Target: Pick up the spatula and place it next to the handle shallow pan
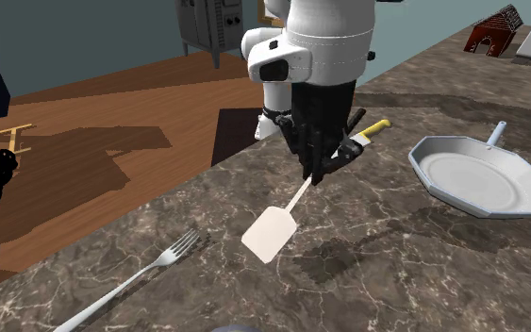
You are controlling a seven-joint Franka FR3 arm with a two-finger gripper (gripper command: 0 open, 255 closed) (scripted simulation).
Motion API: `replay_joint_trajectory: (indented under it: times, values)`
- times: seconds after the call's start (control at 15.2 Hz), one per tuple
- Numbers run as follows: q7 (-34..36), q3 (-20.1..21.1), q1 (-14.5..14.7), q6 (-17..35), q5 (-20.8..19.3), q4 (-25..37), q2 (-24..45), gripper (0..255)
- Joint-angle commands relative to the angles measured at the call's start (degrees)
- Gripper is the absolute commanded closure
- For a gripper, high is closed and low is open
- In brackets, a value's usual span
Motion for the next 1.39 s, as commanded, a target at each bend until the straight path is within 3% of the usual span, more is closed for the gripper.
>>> replay_joint_trajectory:
  times: [0.0,0.73,1.32]
  values:
    - [2.97,1.28,1.49,0.07,-0.38,2.27,2.24,255]
    - [16.43,5.75,9.91,-4.02,-4.03,19.80,15.56,255]
    - [16.46,5.53,9.94,2.28,-4.47,15.03,17.13,255]
